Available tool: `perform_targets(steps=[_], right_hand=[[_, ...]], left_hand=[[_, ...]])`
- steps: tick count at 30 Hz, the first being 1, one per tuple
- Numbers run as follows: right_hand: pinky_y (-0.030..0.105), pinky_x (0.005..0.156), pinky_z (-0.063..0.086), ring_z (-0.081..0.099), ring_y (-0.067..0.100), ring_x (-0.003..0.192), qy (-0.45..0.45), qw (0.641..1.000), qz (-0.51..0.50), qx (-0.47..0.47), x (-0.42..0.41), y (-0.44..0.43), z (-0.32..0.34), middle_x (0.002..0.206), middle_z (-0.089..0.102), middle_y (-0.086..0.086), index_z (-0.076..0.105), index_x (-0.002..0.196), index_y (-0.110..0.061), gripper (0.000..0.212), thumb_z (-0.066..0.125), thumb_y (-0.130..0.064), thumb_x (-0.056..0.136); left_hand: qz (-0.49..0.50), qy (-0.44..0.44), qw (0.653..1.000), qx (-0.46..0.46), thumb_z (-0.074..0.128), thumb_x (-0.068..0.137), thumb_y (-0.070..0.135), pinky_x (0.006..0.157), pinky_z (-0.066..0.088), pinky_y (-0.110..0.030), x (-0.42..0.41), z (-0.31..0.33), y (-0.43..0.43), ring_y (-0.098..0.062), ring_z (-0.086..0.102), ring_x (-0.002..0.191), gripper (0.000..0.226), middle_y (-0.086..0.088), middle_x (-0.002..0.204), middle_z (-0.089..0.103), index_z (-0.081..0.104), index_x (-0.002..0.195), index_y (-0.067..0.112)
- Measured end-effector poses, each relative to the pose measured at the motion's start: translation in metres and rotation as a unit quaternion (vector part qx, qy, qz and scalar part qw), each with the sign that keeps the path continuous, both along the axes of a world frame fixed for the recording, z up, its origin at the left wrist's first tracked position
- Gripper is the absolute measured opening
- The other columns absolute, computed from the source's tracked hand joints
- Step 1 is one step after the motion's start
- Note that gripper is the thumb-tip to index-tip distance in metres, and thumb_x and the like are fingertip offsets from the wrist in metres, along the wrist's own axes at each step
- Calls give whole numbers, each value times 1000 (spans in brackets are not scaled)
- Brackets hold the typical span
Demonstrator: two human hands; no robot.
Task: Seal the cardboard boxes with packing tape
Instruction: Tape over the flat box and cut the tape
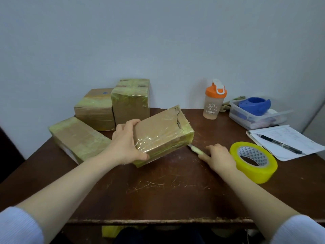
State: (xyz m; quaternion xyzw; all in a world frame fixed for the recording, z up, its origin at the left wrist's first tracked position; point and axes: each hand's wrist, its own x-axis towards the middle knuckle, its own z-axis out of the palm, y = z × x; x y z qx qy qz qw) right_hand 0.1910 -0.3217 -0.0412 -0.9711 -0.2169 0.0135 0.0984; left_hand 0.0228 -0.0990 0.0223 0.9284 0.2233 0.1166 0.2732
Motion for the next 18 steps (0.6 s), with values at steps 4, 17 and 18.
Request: perform_targets(steps=[4, 17, 18], right_hand=[[31, 91, 40, 52, 21, 116, 55, 942, -15, 330, -8, 11, 23, 127, 61, 3, 59, 127, -17, 42, 45, -42, 96], [39, 100, 47, 61, 16, 113, 353, 726, 71, 585, -43, 22, 10, 125, 62, 2, 47, 137, -25, 94, 87, -39, 53], [40, 101, 46, 59, 16, 115, 348, 728, 75, 586, -46, 24, 10, 127, 61, 2, 47, 137, -24, 95, 87, -39, 53]], left_hand=[[-30, 31, 999, 13, 88, 53, 34, 98, 41, -37, -4, -2, -3, -20, 33, 120, 115, 0, 132, 26, 16, 142, 34], [-105, 84, 952, 274, 63, 43, 84, 110, -20, -51, -1, -1, -22, -13, -6, 142, 130, 4, 149, 12, 2, 143, 30], [-124, 81, 948, 280, 61, 44, 85, 110, -20, -49, 2, -2, -28, -14, -4, 143, 133, 3, 151, 10, -6, 145, 30]])
